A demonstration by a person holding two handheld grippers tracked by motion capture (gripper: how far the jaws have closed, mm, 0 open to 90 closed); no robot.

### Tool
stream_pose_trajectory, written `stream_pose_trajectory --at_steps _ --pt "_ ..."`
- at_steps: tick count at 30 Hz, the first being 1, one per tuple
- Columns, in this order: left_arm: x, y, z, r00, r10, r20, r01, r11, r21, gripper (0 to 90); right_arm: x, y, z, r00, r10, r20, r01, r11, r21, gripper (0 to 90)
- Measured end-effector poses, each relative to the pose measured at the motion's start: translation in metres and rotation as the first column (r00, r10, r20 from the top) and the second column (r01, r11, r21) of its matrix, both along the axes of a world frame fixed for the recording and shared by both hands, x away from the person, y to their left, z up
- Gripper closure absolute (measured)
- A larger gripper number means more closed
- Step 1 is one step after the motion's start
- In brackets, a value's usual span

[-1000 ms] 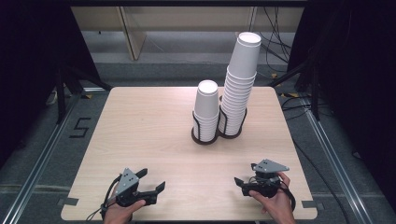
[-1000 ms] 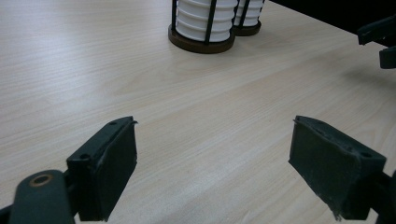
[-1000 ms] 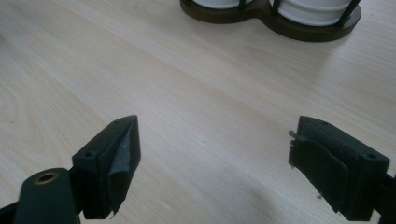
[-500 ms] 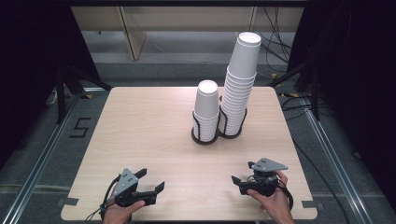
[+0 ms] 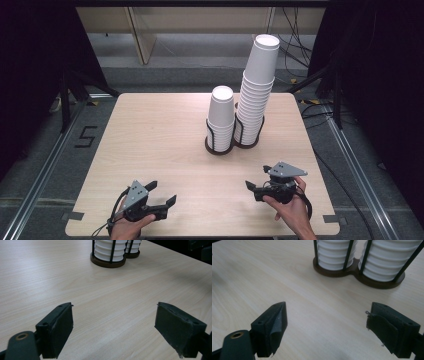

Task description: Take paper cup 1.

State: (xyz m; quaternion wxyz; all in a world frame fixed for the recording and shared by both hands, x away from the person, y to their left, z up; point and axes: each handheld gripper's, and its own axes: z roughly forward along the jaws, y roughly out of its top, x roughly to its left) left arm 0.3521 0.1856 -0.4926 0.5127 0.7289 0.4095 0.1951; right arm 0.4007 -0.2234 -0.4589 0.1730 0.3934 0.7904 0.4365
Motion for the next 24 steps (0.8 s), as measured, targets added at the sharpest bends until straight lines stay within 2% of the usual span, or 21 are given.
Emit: stream_pose_trajectory --at_steps 1,2,3,4,5,6,8,10,11,13,14,17,18,19,20,21,23,24 --pt "0.000 0.000 0.000 1.0000 0.001 0.000 -0.001 1.0000 0.002 14.6 0.002 0.000 0.002 0.9998 0.003 0.018 -0.003 1.000 -0.003 16.3" --pt "0.000 0.000 0.000 1.0000 0.004 0.001 -0.004 1.0000 0.000 14.6 0.002 0.002 0.003 1.0000 -0.005 0.000 0.005 1.000 0.017 16.3" --pt "0.000 0.000 0.000 1.0000 0.003 -0.001 -0.003 1.0000 0.003 14.6 0.006 0.002 0.004 0.9997 0.014 0.019 -0.014 1.000 0.008 16.3" --pt "0.000 0.001 0.000 1.0000 0.006 -0.002 -0.006 1.0000 0.006 14.6 0.006 0.003 0.006 0.9999 0.007 0.015 -0.007 1.000 0.002 16.4" --pt "0.000 0.001 0.000 0.9999 0.012 -0.006 -0.012 0.9999 0.009 14.6 0.008 0.004 0.006 0.9994 0.015 0.032 -0.015 1.000 -0.003 16.8" --pt "0.000 0.001 0.000 0.9999 0.014 -0.007 -0.014 0.9999 0.008 14.6 0.007 0.007 0.007 0.9998 0.000 0.020 0.000 1.000 0.003 17.6" --pt "0.000 0.001 0.001 0.9999 0.013 -0.003 -0.013 0.9999 0.002 14.6 0.011 0.009 0.009 0.9992 0.022 0.033 -0.022 1.000 -0.007 18.6" --pt "0.000 0.001 0.000 0.9999 0.013 -0.001 -0.013 0.9999 0.001 14.6 0.012 0.013 0.012 0.9996 0.004 0.027 -0.004 1.000 0.008 18.6" --pt "0.000 0.002 0.000 0.9999 0.013 -0.002 -0.013 0.9999 0.002 14.6 0.015 0.013 0.013 0.9984 0.017 0.054 -0.016 1.000 -0.006 18.6" --pt "0.000 0.001 0.000 0.9999 0.015 -0.002 -0.015 0.9999 -0.007 14.6 0.016 0.016 0.016 0.9992 0.014 0.038 -0.014 1.000 0.001 18.9" --pt "0.000 0.001 0.000 0.9999 0.013 -0.003 -0.013 0.9999 -0.007 14.6 0.019 0.016 0.018 0.9979 0.025 0.060 -0.025 1.000 -0.003 19.1" --pt "0.000 0.001 0.001 1.0000 0.008 -0.004 -0.008 1.0000 0.002 14.6 0.019 0.022 0.024 0.9994 -0.002 0.033 0.001 1.000 0.019 19.1" --pt "0.000 0.001 0.001 0.9999 0.010 -0.004 -0.010 1.0000 0.000 14.6 0.024 0.022 0.025 0.9975 0.033 0.062 -0.034 0.999 0.014 19.1" --pt "0.000 0.001 0.001 0.9999 0.010 -0.004 -0.010 0.9999 -0.002 14.6 0.024 0.023 0.027 0.9981 0.023 0.058 -0.024 1.000 0.014 19.1" --pt "0.000 0.001 0.001 0.9999 0.015 -0.008 -0.015 0.9999 0.004 14.6 0.026 0.024 0.030 0.9965 0.023 0.080 -0.023 1.000 -0.002 19.1" --pt "0.000 0.001 0.001 0.9998 0.016 -0.008 -0.016 0.9999 0.000 14.6 0.027 0.026 0.031 0.9969 0.034 0.070 -0.035 0.999 0.014 19.1" --pt "0.000 0.002 0.001 0.9999 0.012 -0.005 -0.012 0.9999 -0.003 14.6 0.028 0.029 0.036 0.9974 0.019 0.069 -0.020 1.000 0.015 19.1" --pt "0.000 0.002 0.001 0.9999 0.012 -0.005 -0.012 0.9999 -0.005 14.6 0.030 0.030 0.038 0.9963 0.029 0.081 -0.030 1.000 0.004 19.0"
